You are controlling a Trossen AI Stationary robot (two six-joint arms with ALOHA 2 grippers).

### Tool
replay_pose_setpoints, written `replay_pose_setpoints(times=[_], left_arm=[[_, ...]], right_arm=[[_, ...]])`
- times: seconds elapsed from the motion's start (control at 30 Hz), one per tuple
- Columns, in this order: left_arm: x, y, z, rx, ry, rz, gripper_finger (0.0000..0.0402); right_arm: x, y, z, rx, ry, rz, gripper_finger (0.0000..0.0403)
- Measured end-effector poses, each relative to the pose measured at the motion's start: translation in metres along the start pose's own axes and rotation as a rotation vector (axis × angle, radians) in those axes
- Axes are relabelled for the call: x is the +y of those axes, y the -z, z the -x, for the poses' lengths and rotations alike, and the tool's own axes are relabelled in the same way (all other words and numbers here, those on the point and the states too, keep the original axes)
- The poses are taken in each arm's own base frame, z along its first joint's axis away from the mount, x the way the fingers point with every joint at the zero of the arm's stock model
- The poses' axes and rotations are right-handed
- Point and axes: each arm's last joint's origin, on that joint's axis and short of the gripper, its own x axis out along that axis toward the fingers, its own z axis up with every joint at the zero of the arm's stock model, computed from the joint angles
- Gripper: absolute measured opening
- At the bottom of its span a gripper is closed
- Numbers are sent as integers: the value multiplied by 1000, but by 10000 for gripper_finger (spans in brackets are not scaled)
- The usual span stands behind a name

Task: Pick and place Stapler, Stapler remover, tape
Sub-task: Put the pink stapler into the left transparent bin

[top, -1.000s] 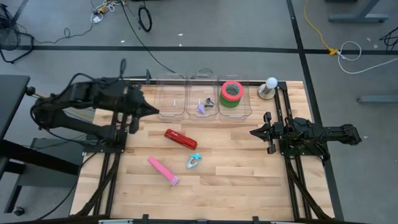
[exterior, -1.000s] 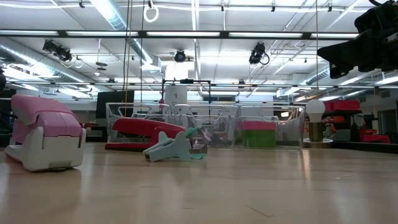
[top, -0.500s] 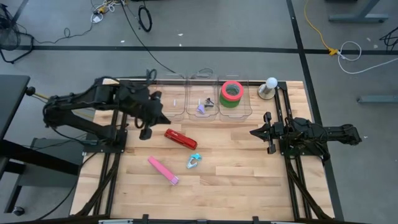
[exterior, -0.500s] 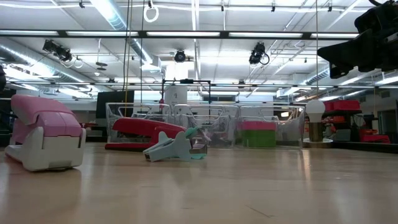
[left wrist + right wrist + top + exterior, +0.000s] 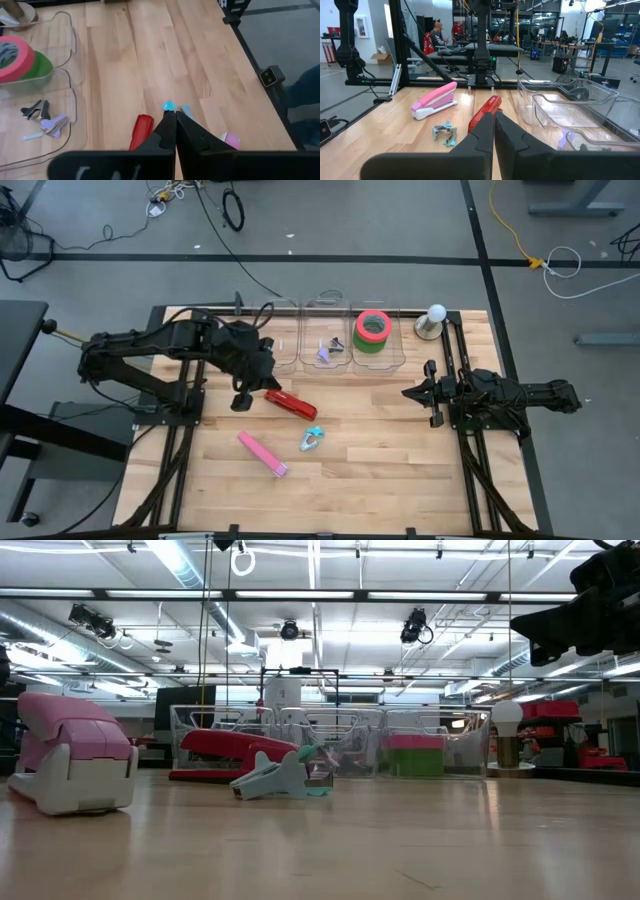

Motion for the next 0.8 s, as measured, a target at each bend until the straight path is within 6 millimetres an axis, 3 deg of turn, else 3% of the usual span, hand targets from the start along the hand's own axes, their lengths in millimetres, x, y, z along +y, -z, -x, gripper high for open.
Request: replay_pose_setpoints(times=[0.33,0.8], left_arm=[[-21,-3,-16,45,74,-74,3],[-77,5,-39,200,237,-210,3]], right_arm=[[0,0,0,0,0,0,18],[0,0,0,-2,0,0,18]])
